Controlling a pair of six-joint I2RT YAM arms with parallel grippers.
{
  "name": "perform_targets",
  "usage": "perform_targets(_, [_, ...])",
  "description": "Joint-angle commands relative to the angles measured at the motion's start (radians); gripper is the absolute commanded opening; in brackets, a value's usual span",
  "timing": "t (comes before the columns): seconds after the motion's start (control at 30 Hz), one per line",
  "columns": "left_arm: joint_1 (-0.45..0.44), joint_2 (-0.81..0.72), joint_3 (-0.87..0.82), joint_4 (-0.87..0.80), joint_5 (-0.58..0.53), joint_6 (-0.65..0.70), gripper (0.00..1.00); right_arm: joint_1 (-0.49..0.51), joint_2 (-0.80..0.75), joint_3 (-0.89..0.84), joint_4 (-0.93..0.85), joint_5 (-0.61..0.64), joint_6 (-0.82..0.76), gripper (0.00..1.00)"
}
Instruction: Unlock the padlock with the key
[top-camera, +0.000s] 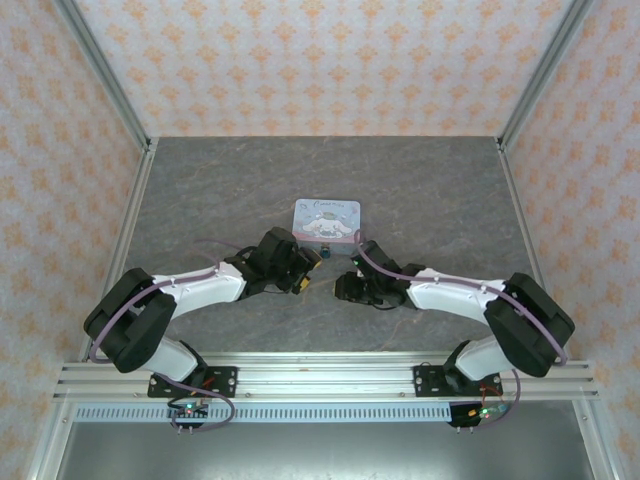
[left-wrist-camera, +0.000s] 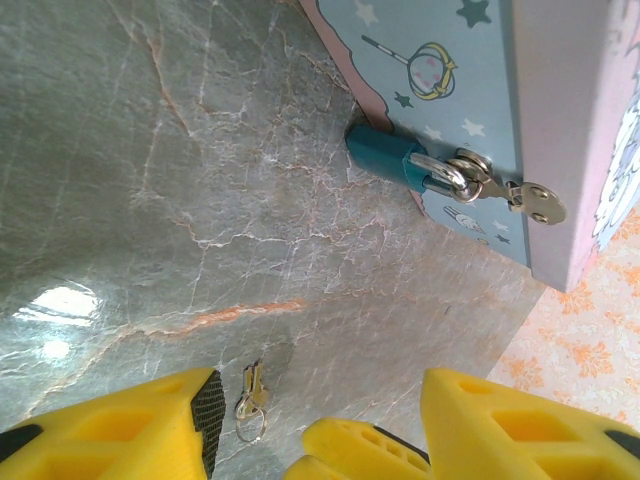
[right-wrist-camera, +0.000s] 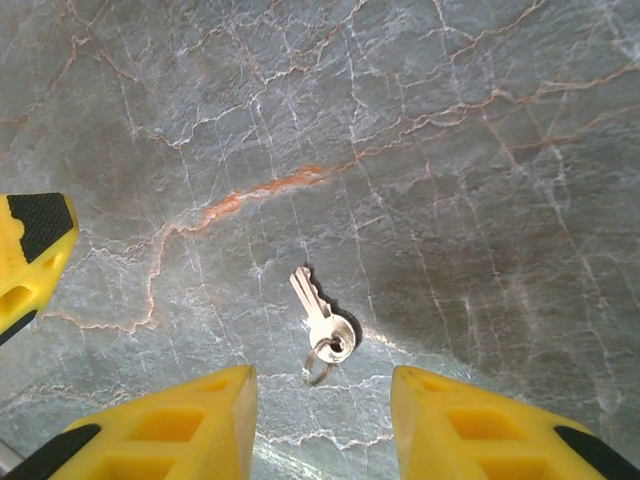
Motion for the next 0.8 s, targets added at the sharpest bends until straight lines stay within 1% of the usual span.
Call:
perform_targets(0.0, [0.001, -0.008, 0.001, -0.008, -0.021, 0.009, 0.56, 0.019, 0.049, 0.029, -0.023, 0.047, -0.002, 0.39])
perform_targets(0.17, [0.009, -0.018, -0.003, -0.014, -0.022, 0.011, 0.56, 0.051, 0.131, 0.069, -0.012, 0.079, -0.003, 0.39])
perform_targets(0.2, [0.01, -0.018, -0.003, -0.014, -0.023, 0.011, 0.56, 0.055, 0.155, 0.08, -0.01, 0.079, -0.005, 0.35])
perform_targets(0.23, [0.012, -0.018, -0.002, -0.014, -0.022, 0.011, 0.56, 0.057, 0.173, 0.088, -0.013, 0.078, -0.012, 0.29])
perform_targets(0.3, [0.014, -0.018, -0.004, -0.017, -0.018, 0.011, 0.56, 0.06, 0.196, 0.098, -0.023, 0.079, -0.021, 0.09])
perform_targets(0.33, [0.014, -0.02, -0.005, -0.018, -0.018, 0.011, 0.56, 0.06, 0.193, 0.094, -0.021, 0.078, -0.02, 0.01])
perform_targets(0.43, [0.018, -0.029, -0.012, -0.019, -0.019, 0.012, 0.56, 0.061, 0.138, 0.085, -0.04, 0.073, -0.026, 0.0])
perform_targets(0.53, [0.022, -0.03, -0.015, -0.019, -0.019, 0.012, 0.56, 0.06, 0.046, 0.076, -0.083, 0.071, -0.031, 0.0])
perform_targets(0.67, [0.026, -0.028, -0.014, -0.02, -0.015, 0.015, 0.56, 0.06, -0.089, 0.07, -0.161, 0.047, -0.036, 0.0])
perform_targets(0.77, [0.026, -0.025, -0.011, -0.021, -0.012, 0.015, 0.56, 0.06, -0.142, 0.072, -0.228, 0.027, -0.057, 0.0])
